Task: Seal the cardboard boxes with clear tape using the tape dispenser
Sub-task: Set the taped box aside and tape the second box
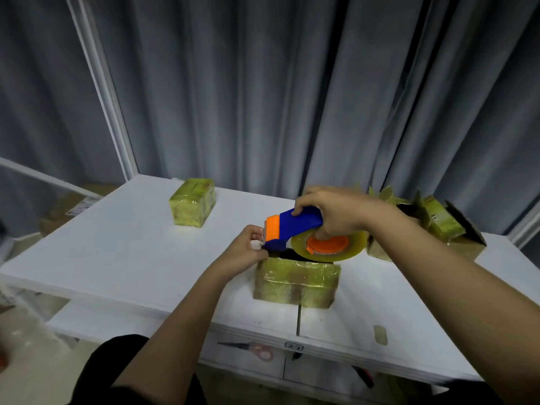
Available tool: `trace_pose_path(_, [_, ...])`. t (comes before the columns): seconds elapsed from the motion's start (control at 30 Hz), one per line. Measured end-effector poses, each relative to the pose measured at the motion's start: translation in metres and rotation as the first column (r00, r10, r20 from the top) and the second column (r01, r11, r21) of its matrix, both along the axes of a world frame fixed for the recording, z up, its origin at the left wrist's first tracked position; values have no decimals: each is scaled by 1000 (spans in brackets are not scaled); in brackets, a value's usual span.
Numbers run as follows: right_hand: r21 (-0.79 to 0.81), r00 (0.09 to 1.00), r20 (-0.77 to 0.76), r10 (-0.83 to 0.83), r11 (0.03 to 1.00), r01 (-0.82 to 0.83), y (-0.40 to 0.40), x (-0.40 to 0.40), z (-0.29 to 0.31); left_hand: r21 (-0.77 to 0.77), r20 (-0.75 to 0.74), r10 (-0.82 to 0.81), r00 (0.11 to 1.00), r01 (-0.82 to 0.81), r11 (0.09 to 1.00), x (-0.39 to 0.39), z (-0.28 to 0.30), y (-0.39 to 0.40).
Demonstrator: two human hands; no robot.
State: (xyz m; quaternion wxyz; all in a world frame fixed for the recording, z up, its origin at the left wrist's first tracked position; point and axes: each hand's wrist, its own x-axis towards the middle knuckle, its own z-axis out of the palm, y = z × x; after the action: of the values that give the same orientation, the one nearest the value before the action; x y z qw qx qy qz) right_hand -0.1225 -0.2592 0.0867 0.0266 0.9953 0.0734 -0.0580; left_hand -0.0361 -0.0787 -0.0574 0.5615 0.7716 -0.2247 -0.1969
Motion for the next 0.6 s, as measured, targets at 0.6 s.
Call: trace_pose_path(0.6, [-132, 984, -179, 5, 991, -29, 28, 52, -29, 53, -18, -12, 1000, 13, 999, 23, -49, -3])
